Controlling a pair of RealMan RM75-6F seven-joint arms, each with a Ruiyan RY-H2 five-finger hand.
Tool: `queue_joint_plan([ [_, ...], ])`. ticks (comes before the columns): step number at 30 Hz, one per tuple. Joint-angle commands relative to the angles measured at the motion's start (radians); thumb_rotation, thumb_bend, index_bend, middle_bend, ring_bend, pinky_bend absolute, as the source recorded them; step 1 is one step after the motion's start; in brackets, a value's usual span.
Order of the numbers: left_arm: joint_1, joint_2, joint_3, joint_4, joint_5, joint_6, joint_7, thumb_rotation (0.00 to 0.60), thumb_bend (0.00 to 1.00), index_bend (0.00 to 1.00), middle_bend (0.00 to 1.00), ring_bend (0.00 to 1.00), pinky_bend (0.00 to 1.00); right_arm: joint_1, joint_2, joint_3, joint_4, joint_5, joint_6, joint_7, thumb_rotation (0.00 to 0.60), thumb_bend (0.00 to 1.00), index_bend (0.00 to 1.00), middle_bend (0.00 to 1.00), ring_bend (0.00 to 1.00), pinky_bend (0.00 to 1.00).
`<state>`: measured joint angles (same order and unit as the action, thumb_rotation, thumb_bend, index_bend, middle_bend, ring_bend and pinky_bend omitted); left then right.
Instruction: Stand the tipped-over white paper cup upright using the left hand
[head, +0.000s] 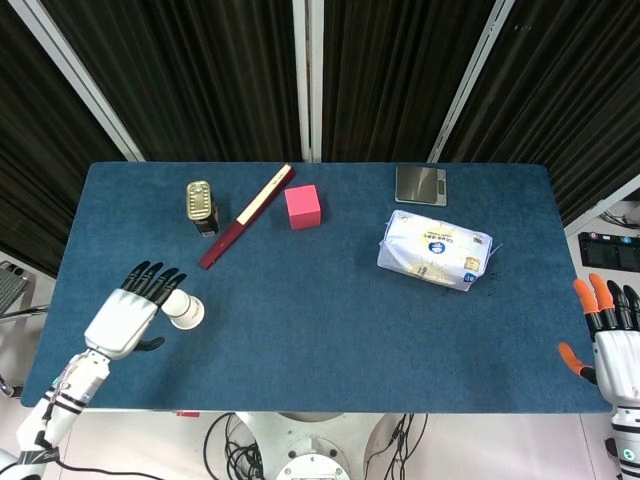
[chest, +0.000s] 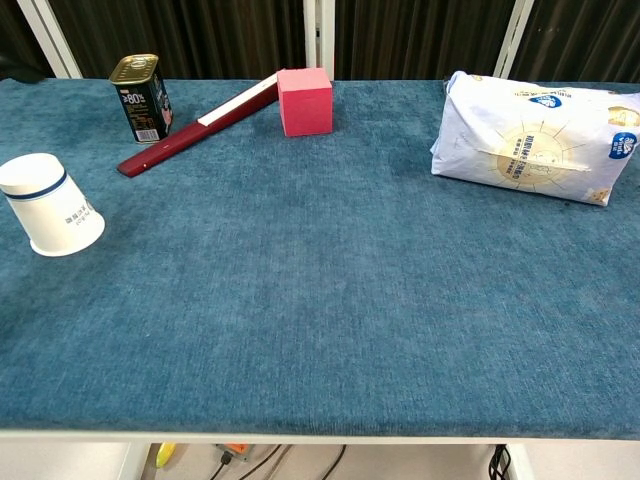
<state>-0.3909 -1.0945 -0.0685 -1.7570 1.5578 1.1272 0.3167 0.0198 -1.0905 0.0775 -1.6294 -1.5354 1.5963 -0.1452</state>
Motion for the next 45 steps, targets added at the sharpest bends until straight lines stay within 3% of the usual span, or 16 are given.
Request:
queue_joint_plan([
  [1, -0.064, -0.022, -0.013, -0.028, -0.092, -0.105, 0.149, 0.600, 0.06, 0.06, 0.08, 0.00, 0.06, -0.001, 0.002, 0.001, 0.004, 0.003, -0.002, 0.006, 0.600, 0.15, 0.00, 0.00, 0.00, 0.00],
  [9, -0.129, -0.069, -0.014, -0.009, -0.200, -0.186, 0.287, 0.600, 0.13, 0.12, 0.10, 0.00, 0.06, -0.002, 0.003, 0.001, 0.017, 0.012, -0.010, 0.029, 0.600, 0.16, 0.00, 0.00, 0.00, 0.00],
  [17, -0.161, -0.094, -0.003, 0.010, -0.299, -0.195, 0.385, 0.600, 0.18, 0.19, 0.16, 0.00, 0.06, -0.004, 0.003, 0.004, 0.030, 0.023, -0.015, 0.047, 0.600, 0.17, 0.00, 0.00, 0.00, 0.00],
  [23, -0.172, -0.111, 0.003, 0.020, -0.346, -0.166, 0.445, 0.600, 0.19, 0.33, 0.29, 0.00, 0.07, 0.000, 0.003, -0.002, 0.034, 0.032, -0.038, 0.033, 0.600, 0.17, 0.00, 0.00, 0.00, 0.00],
  [28, -0.175, -0.127, 0.004, 0.018, -0.376, -0.136, 0.457, 0.600, 0.20, 0.38, 0.40, 0.06, 0.10, 0.004, 0.003, -0.003, 0.027, 0.041, -0.053, 0.022, 0.600, 0.18, 0.00, 0.00, 0.00, 0.00],
  [32, -0.175, -0.132, 0.003, 0.020, -0.347, -0.105, 0.433, 0.600, 0.20, 0.40, 0.42, 0.06, 0.10, 0.004, 0.008, -0.002, 0.020, 0.046, -0.056, 0.015, 0.600, 0.18, 0.00, 0.00, 0.00, 0.00],
  [35, -0.169, -0.137, -0.009, 0.018, -0.303, -0.078, 0.337, 0.600, 0.20, 0.40, 0.42, 0.07, 0.10, 0.003, 0.012, 0.001, 0.015, 0.045, -0.050, 0.022, 0.600, 0.18, 0.00, 0.00, 0.00, 0.00],
  [38, -0.151, -0.153, -0.027, 0.023, -0.244, -0.046, 0.139, 0.600, 0.20, 0.40, 0.42, 0.08, 0.13, 0.002, 0.013, 0.003, 0.015, 0.048, -0.050, 0.033, 0.600, 0.18, 0.00, 0.00, 0.00, 0.00],
  [42, -0.119, -0.220, -0.054, 0.057, -0.208, -0.026, -0.281, 0.600, 0.20, 0.39, 0.42, 0.11, 0.19, 0.008, 0.015, 0.001, 0.012, 0.054, -0.069, 0.047, 0.600, 0.18, 0.00, 0.00, 0.00, 0.00],
  [45, -0.114, -0.260, -0.056, 0.110, -0.197, -0.073, -0.588, 0.600, 0.20, 0.39, 0.42, 0.11, 0.19, 0.011, 0.013, -0.001, 0.010, 0.052, -0.074, 0.044, 0.600, 0.18, 0.00, 0.00, 0.00, 0.00],
])
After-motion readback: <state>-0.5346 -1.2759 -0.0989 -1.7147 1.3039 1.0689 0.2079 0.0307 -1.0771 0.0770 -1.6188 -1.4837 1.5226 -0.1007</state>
